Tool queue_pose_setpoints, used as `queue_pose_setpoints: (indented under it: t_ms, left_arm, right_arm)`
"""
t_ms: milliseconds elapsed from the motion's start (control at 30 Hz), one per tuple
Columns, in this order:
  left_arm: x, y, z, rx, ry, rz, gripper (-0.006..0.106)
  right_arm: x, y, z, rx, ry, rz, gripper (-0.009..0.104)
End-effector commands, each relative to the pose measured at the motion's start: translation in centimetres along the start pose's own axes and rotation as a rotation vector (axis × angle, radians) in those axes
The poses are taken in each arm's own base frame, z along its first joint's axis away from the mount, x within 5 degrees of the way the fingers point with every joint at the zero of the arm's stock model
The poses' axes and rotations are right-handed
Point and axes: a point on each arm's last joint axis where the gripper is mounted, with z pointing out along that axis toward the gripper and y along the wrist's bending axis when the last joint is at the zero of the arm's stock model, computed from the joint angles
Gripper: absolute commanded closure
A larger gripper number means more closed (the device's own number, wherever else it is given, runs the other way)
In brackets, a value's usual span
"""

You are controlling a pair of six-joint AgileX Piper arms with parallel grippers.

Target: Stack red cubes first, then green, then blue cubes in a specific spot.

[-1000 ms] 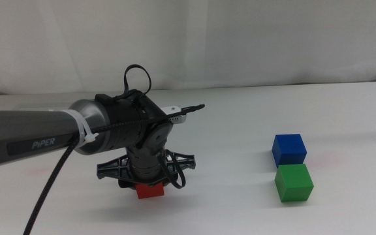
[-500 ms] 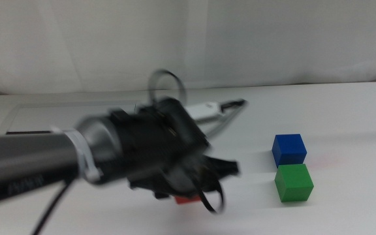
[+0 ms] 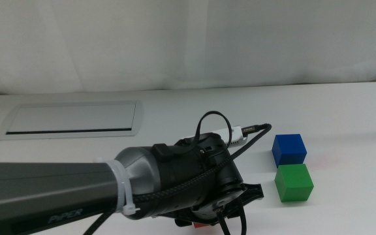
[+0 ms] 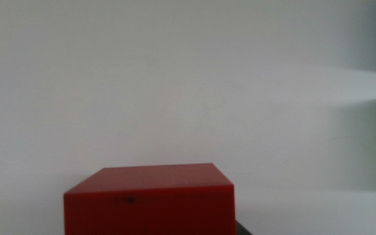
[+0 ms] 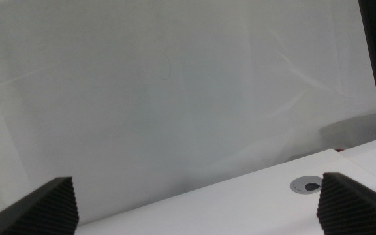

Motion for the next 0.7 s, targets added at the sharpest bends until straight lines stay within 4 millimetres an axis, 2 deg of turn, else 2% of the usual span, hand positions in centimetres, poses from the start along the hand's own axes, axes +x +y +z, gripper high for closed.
queue_pose_setpoints:
  t_ms: [0, 333, 567, 667]
  left_arm:
    - [0.5, -0.2, 0.3, -0.013, 0.018, -0.001, 0.103]
    - [1.6, -0.8, 2.3, -0.025, 0.068, 0.060, 0.103]
    - [1.6, -1.0, 2.4, -0.002, 0.063, 0.109, 0.103]
    - [1.6, -1.0, 2.4, -0.002, 0.063, 0.109, 0.100]
  right_arm:
    - [0.5, -0.1, 0.0, 0.004, 0.015, -0.005, -0.008]
    - [0.5, -0.1, 0.0, 0.004, 0.015, -0.005, -0.008]
    - [0.5, -0.1, 0.0, 0.004, 0.015, -0.005, -0.008]
    - [0.5, -0.1, 0.0, 0.004, 0.015, -0.005, -0.008]
